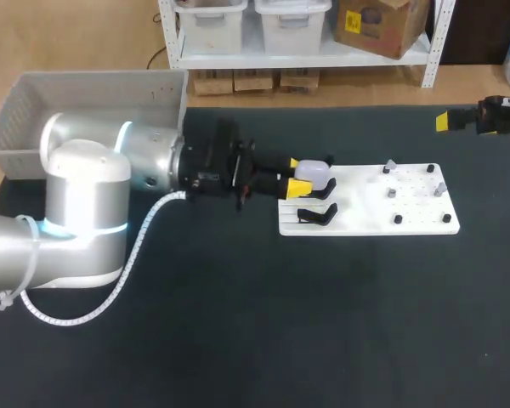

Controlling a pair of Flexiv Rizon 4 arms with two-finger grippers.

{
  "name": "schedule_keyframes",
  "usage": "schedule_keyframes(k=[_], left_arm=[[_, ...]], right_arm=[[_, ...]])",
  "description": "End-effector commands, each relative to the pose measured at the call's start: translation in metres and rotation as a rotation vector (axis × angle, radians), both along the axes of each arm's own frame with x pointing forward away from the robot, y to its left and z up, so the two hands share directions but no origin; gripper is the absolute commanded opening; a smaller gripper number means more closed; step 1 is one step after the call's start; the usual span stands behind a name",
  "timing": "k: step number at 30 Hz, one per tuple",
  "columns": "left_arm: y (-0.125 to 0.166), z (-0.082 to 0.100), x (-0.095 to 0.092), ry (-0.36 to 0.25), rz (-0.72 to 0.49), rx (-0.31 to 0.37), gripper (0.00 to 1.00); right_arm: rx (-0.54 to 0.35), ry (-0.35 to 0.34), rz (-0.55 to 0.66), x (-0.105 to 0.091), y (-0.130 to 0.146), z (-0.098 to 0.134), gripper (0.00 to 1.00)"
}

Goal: Pick up each earbud case from the left stands, insert the matching earbuds, close the lid, and place the case in the box.

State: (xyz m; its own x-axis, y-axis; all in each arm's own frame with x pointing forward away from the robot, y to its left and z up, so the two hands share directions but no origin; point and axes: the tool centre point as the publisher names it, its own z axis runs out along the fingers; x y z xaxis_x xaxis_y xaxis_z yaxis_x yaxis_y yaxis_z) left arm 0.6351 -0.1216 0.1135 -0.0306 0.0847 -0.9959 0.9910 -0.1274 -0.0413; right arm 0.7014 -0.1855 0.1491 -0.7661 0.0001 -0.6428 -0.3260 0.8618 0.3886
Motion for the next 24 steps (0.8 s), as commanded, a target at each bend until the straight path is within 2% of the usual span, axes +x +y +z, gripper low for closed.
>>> schedule_keyframes(k=[1, 24], left_arm=[[-0.0035, 0.0000, -0.0025, -0.001, 0.011, -0.011, 0.00], [-0.0064, -0.0014, -0.0012, 0.002, -0.010, -0.011, 0.00]], right_arm=[[-0.002, 0.000, -0.001, -0.0006, -0.0001, 0.0004, 1.00], [-0.002, 0.000, -0.001, -0.0006, -0.0001, 0.0004, 1.00]])
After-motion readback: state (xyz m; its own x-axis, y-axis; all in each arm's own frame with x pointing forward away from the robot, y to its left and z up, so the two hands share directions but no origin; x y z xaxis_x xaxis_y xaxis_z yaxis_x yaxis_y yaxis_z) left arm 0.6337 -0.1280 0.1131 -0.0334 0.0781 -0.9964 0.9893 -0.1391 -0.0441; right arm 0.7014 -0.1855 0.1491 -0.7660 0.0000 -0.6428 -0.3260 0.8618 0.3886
